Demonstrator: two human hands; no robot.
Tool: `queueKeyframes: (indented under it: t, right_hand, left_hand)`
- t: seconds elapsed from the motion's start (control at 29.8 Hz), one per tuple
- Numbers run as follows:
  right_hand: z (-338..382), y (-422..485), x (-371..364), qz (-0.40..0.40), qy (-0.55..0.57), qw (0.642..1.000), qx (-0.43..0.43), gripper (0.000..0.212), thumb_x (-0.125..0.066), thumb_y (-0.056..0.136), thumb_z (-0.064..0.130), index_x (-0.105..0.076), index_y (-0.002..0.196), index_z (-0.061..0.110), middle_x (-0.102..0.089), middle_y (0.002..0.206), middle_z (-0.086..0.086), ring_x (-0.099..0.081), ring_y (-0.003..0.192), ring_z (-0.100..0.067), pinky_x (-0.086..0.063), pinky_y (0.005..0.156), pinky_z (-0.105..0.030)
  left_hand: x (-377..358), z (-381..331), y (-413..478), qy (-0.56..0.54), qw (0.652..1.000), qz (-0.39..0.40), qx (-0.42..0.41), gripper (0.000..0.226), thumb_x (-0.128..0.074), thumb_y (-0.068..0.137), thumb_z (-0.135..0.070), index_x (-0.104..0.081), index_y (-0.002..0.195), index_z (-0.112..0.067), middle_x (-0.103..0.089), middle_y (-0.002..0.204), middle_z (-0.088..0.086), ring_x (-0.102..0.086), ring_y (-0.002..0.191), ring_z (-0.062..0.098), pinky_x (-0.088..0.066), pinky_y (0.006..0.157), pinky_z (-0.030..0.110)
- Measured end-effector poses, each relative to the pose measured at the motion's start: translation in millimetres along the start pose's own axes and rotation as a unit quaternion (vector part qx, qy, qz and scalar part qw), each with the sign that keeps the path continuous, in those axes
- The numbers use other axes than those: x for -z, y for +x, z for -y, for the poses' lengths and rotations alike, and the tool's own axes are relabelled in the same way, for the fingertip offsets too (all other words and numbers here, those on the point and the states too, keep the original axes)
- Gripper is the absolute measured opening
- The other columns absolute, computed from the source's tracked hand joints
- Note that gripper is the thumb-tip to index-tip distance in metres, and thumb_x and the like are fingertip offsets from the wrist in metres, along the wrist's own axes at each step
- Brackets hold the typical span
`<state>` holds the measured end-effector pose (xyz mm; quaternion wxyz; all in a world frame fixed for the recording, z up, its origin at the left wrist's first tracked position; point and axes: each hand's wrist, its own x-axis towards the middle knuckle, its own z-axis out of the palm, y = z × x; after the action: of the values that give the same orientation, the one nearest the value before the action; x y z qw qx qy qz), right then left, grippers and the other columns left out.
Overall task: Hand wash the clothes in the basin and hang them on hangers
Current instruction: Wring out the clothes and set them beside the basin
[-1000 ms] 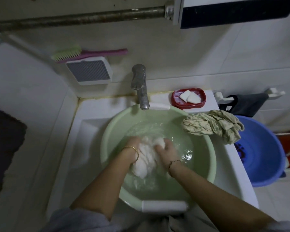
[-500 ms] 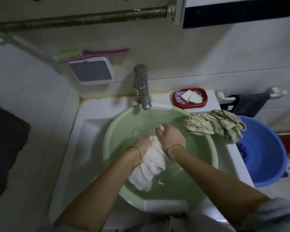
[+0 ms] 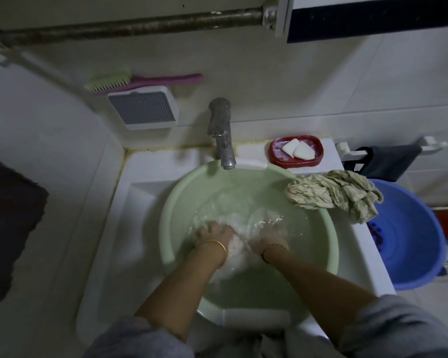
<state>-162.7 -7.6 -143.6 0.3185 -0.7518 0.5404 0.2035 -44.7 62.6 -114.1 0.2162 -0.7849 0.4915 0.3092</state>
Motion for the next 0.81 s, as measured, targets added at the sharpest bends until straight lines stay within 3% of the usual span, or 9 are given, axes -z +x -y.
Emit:
queueKeyframes:
  t: [0.07,0.1,0.2,0.27,0.34,0.5,0.57,0.71,0.81]
  right_hand:
    - [4,-2,4,-0.018,0.166,0.986,-0.019,0.053,-0.045,0.099,0.024,-0.028,0.145,0.003,-0.033,0.149,-0.017,-0.033,0.137,-0.029,-0.028,0.108,-0.033]
    - [6,-6,6,-0.034,0.226,0.973,-0.016,0.047,-0.049,0.097,0.020,-0.038,0.139,0.003,-0.044,0.141,-0.017,-0.043,0.128,-0.030,-0.035,0.102,-0.031]
    - [18,-28,17,-0.092,0.325,0.940,0.039,0.044,-0.059,0.084,0.047,-0.062,0.113,0.014,-0.068,0.105,-0.008,-0.063,0.097,-0.025,-0.050,0.083,-0.032]
    - [24,-46,27,-0.128,0.351,0.923,0.089,0.051,-0.055,0.069,0.067,-0.067,0.085,0.021,-0.069,0.079,0.001,-0.065,0.075,-0.018,-0.052,0.068,-0.031]
    - [33,-59,34,-0.144,0.307,0.932,0.131,0.042,-0.054,0.075,0.066,-0.063,0.069,0.025,-0.063,0.066,0.005,-0.059,0.065,-0.013,-0.043,0.057,-0.027]
    - [46,-58,42,-0.202,0.265,0.931,0.151,0.043,-0.038,0.080,0.056,-0.060,0.067,0.021,-0.064,0.069,-0.004,-0.059,0.069,-0.024,-0.038,0.054,-0.026]
    - [44,-46,49,-0.203,0.261,0.936,0.123,0.040,-0.044,0.088,0.051,-0.054,0.066,0.020,-0.064,0.071,-0.006,-0.059,0.072,-0.028,-0.037,0.057,-0.028]
    - [20,-11,54,-0.136,0.161,0.973,0.087,0.047,-0.029,0.097,0.052,-0.057,0.113,0.018,-0.063,0.112,-0.013,-0.058,0.104,-0.032,-0.043,0.082,-0.036]
    - [0,4,37,-0.065,0.098,0.990,0.081,0.044,-0.025,0.102,0.032,-0.027,0.145,0.021,-0.035,0.145,-0.020,-0.040,0.128,-0.037,-0.038,0.103,-0.047]
  left_hand:
    - [6,-5,6,-0.227,0.973,-0.030,0.012,0.055,-0.056,0.086,-0.007,-0.040,0.136,-0.023,-0.035,0.139,0.013,-0.041,0.126,0.032,-0.040,0.103,0.035]
    - [15,-8,5,-0.382,0.923,-0.039,0.041,0.044,-0.052,0.088,-0.006,-0.048,0.130,-0.016,-0.047,0.130,0.012,-0.050,0.117,0.029,-0.047,0.095,0.034]
    - [41,-19,-13,-0.760,0.640,0.015,0.108,0.026,-0.040,0.094,-0.014,-0.059,0.081,-0.003,-0.061,0.070,0.013,-0.052,0.066,0.024,-0.038,0.055,0.027]
    - [50,-18,-18,-0.846,0.524,0.043,0.090,0.046,-0.034,0.098,-0.033,-0.056,0.068,-0.006,-0.059,0.046,0.008,-0.053,0.050,0.024,-0.035,0.053,0.026]
    - [51,-16,-20,-0.864,0.491,0.084,0.071,0.061,-0.035,0.093,-0.054,-0.062,0.068,-0.005,-0.063,0.049,0.012,-0.061,0.042,0.022,-0.040,0.058,0.029]
    - [42,-31,-28,-0.823,0.559,0.070,0.080,0.043,-0.032,0.101,-0.030,-0.050,0.068,-0.011,-0.055,0.039,0.004,-0.056,0.039,0.013,-0.041,0.049,0.017]
    - [40,-35,-28,-0.793,0.602,0.055,0.073,0.043,-0.031,0.103,-0.031,-0.054,0.074,-0.008,-0.061,0.054,0.013,-0.062,0.064,0.019,-0.045,0.062,0.023]
    - [34,-10,-21,-0.407,0.902,-0.102,0.100,0.043,-0.031,0.101,-0.033,-0.055,0.121,-0.003,-0.056,0.126,0.024,-0.053,0.118,0.034,-0.042,0.097,0.035]
    - [26,2,-23,-0.081,0.987,-0.128,0.058,0.051,-0.028,0.100,-0.041,-0.021,0.146,-0.019,-0.029,0.147,0.023,-0.035,0.131,0.038,-0.035,0.105,0.042]
